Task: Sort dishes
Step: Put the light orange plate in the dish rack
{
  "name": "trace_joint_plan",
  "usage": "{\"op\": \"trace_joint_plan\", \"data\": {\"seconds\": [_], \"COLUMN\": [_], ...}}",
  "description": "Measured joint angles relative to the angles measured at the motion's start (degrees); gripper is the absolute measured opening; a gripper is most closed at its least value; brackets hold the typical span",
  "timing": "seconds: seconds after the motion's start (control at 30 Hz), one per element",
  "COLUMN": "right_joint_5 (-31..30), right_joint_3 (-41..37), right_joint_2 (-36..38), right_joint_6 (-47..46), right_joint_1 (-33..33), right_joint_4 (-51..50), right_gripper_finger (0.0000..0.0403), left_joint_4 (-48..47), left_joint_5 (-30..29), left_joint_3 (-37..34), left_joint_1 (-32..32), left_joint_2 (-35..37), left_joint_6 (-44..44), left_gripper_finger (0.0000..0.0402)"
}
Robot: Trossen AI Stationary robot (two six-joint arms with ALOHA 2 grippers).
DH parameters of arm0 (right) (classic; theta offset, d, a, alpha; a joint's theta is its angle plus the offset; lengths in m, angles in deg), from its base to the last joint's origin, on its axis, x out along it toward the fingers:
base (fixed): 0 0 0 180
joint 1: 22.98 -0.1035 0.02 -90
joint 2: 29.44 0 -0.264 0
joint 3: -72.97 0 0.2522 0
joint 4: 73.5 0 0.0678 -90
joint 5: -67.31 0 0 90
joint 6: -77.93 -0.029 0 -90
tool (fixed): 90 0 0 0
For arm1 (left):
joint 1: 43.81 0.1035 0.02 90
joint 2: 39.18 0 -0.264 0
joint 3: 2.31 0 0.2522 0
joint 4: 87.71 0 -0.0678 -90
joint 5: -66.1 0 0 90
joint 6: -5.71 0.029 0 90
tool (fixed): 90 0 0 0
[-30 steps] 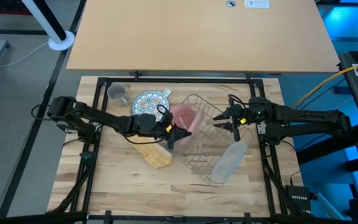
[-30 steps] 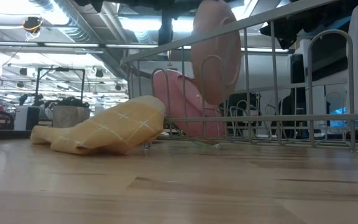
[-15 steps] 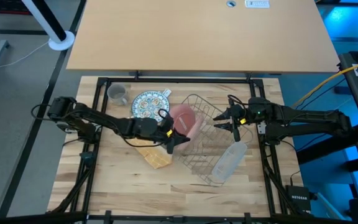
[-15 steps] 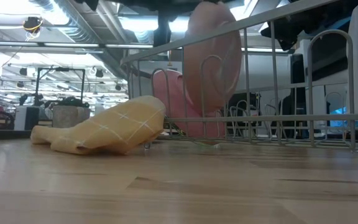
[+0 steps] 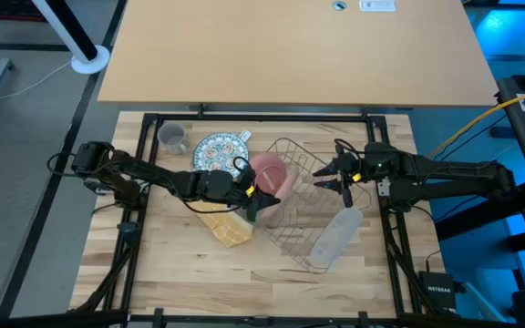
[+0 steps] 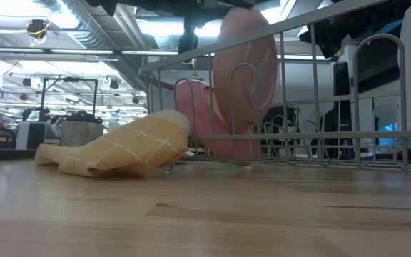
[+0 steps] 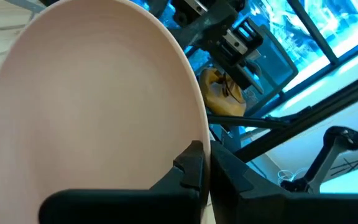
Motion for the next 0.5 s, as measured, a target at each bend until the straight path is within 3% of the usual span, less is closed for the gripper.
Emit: {"op": "trace_joint_plan", "data": {"seconds": [0.5], "right_joint_5": [0.0], "right_joint_3": [0.0], "right_joint_2": [-6.19], "right_joint_6": [-0.06], "right_joint_1": [-0.04], "right_joint_4": [3.94], "right_gripper_finger": [0.0143], "left_joint_4": [-7.67], "left_joint_5": [-0.23], "left_joint_3": [-0.11], "left_joint_1": [1.97], "left_joint_2": [3.85], "left_joint_6": [-1.01], "left_gripper_finger": [0.0005]}}
